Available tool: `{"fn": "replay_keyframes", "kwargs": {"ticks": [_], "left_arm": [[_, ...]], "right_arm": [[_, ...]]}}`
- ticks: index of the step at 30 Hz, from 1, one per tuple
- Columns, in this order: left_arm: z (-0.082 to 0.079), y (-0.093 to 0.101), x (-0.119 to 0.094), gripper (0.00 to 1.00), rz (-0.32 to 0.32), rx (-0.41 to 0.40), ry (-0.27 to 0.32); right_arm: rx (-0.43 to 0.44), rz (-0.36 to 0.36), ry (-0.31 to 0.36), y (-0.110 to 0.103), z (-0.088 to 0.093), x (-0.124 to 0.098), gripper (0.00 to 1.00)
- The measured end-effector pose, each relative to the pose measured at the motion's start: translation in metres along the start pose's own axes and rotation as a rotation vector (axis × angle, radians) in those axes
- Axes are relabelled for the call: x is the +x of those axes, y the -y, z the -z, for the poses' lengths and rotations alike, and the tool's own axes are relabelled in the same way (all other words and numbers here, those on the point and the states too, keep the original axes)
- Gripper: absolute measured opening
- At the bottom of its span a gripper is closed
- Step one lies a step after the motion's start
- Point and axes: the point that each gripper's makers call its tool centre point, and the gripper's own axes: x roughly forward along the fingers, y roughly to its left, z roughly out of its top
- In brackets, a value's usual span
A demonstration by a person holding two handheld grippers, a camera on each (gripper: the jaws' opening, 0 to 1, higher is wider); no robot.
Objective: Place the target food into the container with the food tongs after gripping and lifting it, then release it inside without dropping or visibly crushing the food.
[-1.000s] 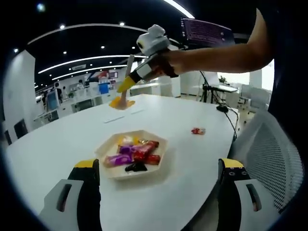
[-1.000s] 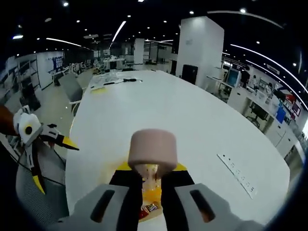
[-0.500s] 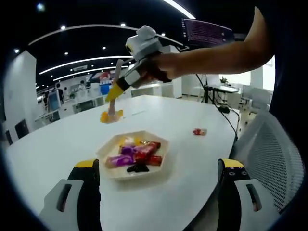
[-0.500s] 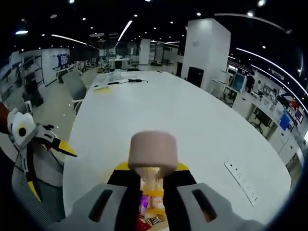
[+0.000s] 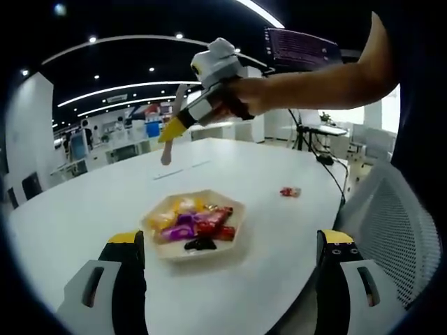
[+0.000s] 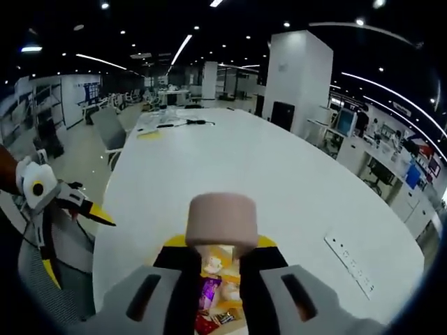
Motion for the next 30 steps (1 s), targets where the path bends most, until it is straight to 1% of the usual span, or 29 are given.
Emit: {"fn": "replay_keyframes", "kwargs": {"ticks": [2, 4, 5, 7, 10, 19, 20, 21, 23, 30], "left_arm": [[0.001, 0.0, 0.0, 1.0, 0.0, 0.005, -0.002], [0.001, 0.0, 0.0, 1.0, 0.0, 0.013, -0.004], [0.001, 0.0, 0.0, 1.0, -0.001, 0.018, -0.004], [0.001, 0.0, 0.0, 1.0, -0.001, 0.019, -0.005], [0.002, 0.0, 0.0, 1.0, 0.0, 0.019, -0.005], [0.002, 0.001, 0.0, 1.0, 0.006, 0.013, -0.005], [0.002, 0.001, 0.0, 1.0, 0.007, 0.014, -0.006], [0.002, 0.001, 0.0, 1.0, 0.009, 0.014, -0.007], [0.002, 0.002, 0.001, 1.0, 0.011, 0.019, -0.005], [0.001, 0.004, 0.001, 1.0, 0.02, 0.019, -0.004]], "right_arm": [[-0.002, -0.011, 0.03, -0.002, -0.003, -0.004, 0.19], [-0.006, -0.009, 0.029, -0.003, -0.001, -0.01, 0.19], [-0.024, -0.003, 0.032, -0.002, 0.001, -0.014, 0.19], [-0.029, -0.006, 0.049, 0.0, 0.001, -0.022, 0.19], [-0.017, -0.004, 0.07, 0.005, 0.003, -0.034, 0.19], [-0.044, 0.014, 0.08, 0.012, 0.02, -0.073, 0.19], [-0.05, 0.026, 0.085, 0.014, 0.022, -0.079, 0.19], [-0.043, 0.027, 0.081, 0.015, 0.024, -0.084, 0.19], [-0.036, 0.037, 0.095, 0.016, 0.027, -0.094, 0.19], [-0.053, 0.051, 0.101, 0.012, 0.043, -0.125, 0.2]]}}
